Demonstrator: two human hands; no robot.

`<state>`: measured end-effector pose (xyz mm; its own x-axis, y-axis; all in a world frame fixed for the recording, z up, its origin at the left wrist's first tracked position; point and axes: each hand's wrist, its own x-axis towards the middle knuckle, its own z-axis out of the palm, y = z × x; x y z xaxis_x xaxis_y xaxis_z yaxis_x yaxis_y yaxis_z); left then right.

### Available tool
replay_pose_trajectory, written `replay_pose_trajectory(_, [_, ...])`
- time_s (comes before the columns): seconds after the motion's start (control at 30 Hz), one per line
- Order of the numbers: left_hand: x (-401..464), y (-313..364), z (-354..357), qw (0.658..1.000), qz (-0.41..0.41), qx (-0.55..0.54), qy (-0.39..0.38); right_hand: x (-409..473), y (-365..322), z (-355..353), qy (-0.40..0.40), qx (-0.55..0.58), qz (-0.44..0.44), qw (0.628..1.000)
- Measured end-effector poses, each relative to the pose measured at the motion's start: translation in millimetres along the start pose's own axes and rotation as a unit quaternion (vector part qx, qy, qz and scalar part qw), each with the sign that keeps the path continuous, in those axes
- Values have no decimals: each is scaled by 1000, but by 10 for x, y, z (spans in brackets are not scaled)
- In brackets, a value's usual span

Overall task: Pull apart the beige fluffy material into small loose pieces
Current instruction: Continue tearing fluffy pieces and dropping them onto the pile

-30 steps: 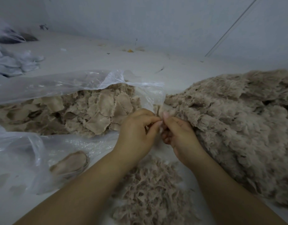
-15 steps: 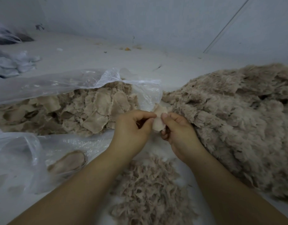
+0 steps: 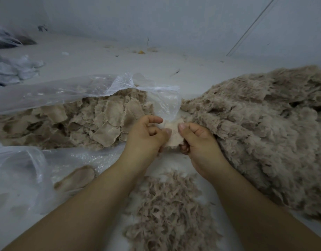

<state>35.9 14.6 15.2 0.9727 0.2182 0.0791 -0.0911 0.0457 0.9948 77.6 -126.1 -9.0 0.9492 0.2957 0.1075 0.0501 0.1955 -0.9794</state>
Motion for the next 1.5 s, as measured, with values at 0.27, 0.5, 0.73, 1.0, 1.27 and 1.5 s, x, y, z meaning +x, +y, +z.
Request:
replay_pose_trajectory(0.27, [8,-6,-31,999,17,-29,38,-28,-12,13,-22,-42,-5,999])
replay_pose_trajectory(0.5, [-28,-26,7,997,71,38,-3,-67,-81,37,-54,-34,2,998])
replay_pose_trajectory(0.73, [66,-2,-91,995,42,-39,81,-71,-62,30,-36,-11,-6,999])
replay_pose_trajectory(1.0, [29,-32,-54,999,33,28,8,-108,-66,40,-43,-69,-29,996])
replay_pose_trajectory(1.27, [10,-16,-32,997,34,61,-23,-82,-49,21,-24,-46,-18,998])
replay_pose_trajectory(1.5, [-4,18,-23,999,-5,32,-13,-62,-50,13,2,11,13,1000])
